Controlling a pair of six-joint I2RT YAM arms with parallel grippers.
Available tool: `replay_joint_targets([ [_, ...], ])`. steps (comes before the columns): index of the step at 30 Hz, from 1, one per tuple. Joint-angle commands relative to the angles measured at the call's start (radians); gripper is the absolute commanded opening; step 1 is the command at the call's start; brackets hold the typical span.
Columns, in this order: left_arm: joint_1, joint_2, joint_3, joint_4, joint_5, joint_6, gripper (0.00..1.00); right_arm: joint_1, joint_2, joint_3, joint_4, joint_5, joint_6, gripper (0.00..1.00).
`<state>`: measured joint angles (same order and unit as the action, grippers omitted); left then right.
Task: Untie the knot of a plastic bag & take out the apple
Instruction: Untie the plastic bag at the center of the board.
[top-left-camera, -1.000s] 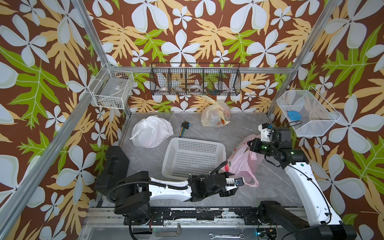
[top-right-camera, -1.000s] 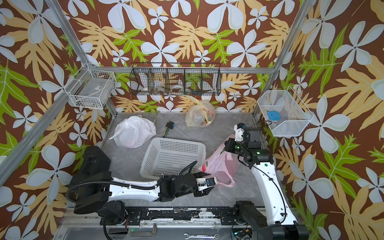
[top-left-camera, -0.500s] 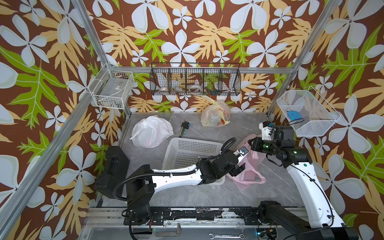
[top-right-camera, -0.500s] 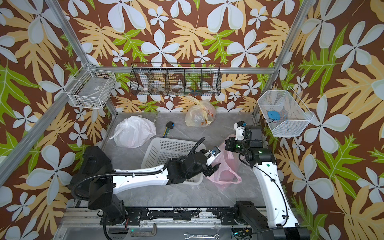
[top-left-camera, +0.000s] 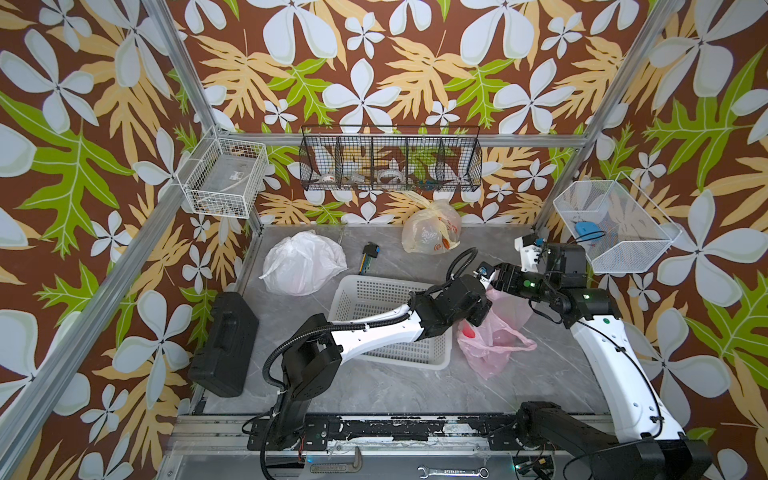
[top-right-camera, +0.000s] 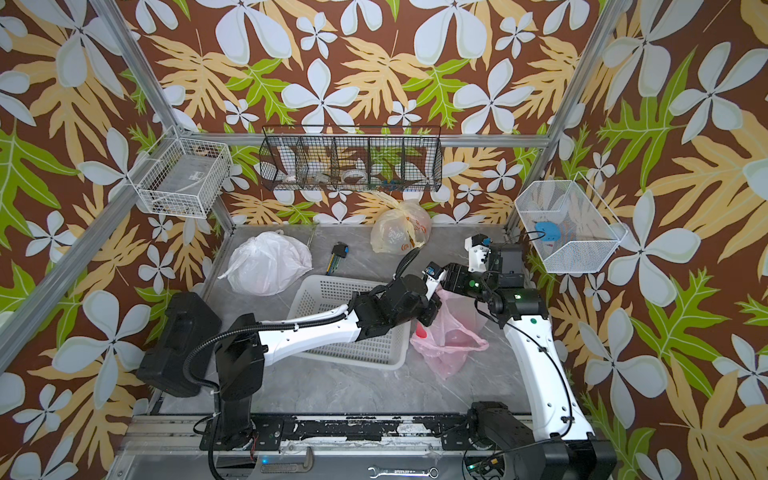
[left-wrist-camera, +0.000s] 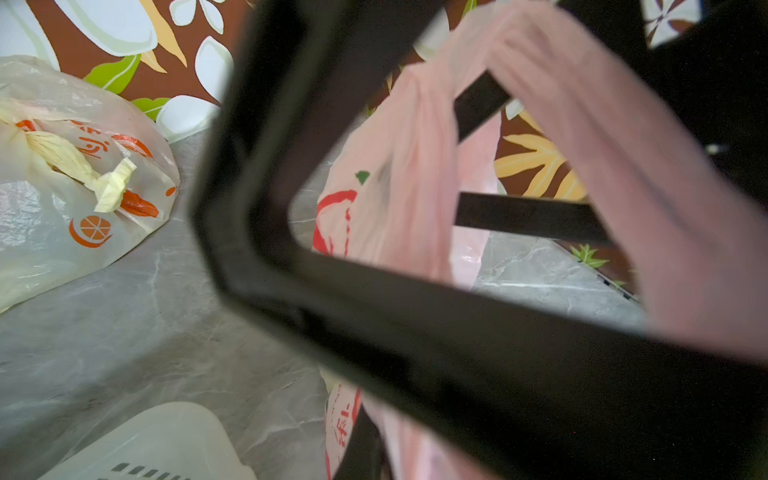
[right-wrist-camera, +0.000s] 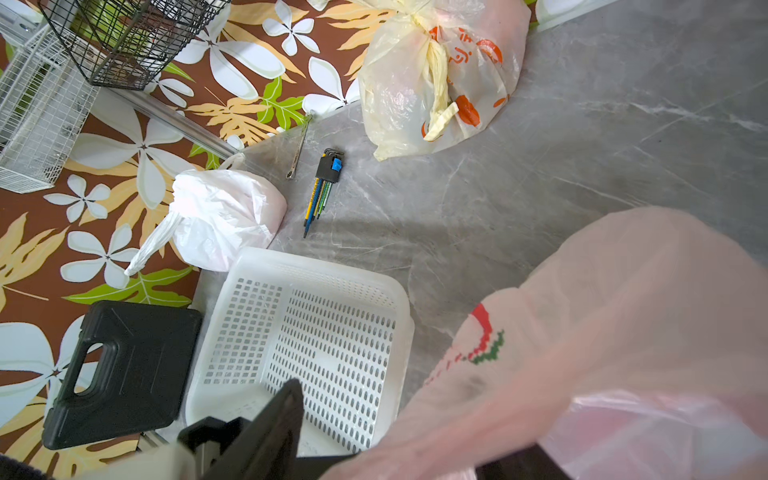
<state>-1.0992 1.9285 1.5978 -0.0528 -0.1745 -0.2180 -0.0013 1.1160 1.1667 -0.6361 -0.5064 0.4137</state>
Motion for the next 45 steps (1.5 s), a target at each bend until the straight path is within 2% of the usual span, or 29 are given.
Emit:
replay_joint_targets([
  [1,0.028,-0.021,-0.020,-0.006,0.050,-0.071,0.00,-0.022,-0.011,0.035,0.001,0.078,-0.003,0.68],
  [6,0.072,-0.042,-0.072,0.029,0.111,-0.138,0.00,-0.036,-0.169,-0.079,0.091,0.058,0.085,0.74],
  [12,0.076,-0.035,-0.065,0.026,0.127,-0.138,0.00,-0.036,-0.307,-0.209,-0.035,0.115,0.075,0.74],
  [17,0.078,-0.032,-0.061,0.035,0.137,-0.147,0.00,-0.024,-0.401,-0.354,0.008,0.073,0.148,0.69],
  [19,0.078,-0.032,-0.059,0.036,0.142,-0.150,0.00,0.021,-0.392,-0.389,0.035,0.077,0.174,0.69],
  [25,0.080,-0.038,-0.058,0.039,0.143,-0.155,0.00,0.236,-0.276,-0.432,0.114,0.248,0.217,0.72],
  [26,0.082,-0.039,-0.058,0.039,0.143,-0.157,0.00,0.246,-0.252,-0.438,0.123,0.260,0.218,0.69],
  [27,0.085,-0.041,-0.059,0.041,0.145,-0.160,0.00,0.247,-0.227,-0.441,0.129,0.260,0.212,0.58],
  [30,0.100,-0.050,-0.070,0.049,0.158,-0.176,0.00,0.247,-0.191,-0.410,0.102,0.316,0.165,0.13],
  [31,0.108,-0.056,-0.078,0.054,0.165,-0.183,0.00,0.247,-0.189,-0.383,0.080,0.354,0.144,0.05],
  [32,0.120,-0.065,-0.089,0.065,0.175,-0.196,0.00,0.245,-0.188,-0.339,0.053,0.405,0.113,0.00],
  [36,0.145,-0.097,-0.112,0.104,0.166,-0.212,0.00,0.243,-0.159,-0.130,-0.043,0.558,0.012,0.00],
  [40,0.149,-0.079,-0.087,0.131,0.151,-0.205,0.00,0.244,-0.118,0.012,-0.136,0.633,-0.036,0.00],
  [42,0.149,-0.055,-0.072,0.138,0.151,-0.207,0.00,0.243,-0.130,-0.004,-0.170,0.658,-0.032,0.00],
  [45,0.149,-0.018,-0.071,0.153,0.133,-0.207,0.00,0.244,-0.189,-0.130,-0.195,0.670,0.016,0.00],
])
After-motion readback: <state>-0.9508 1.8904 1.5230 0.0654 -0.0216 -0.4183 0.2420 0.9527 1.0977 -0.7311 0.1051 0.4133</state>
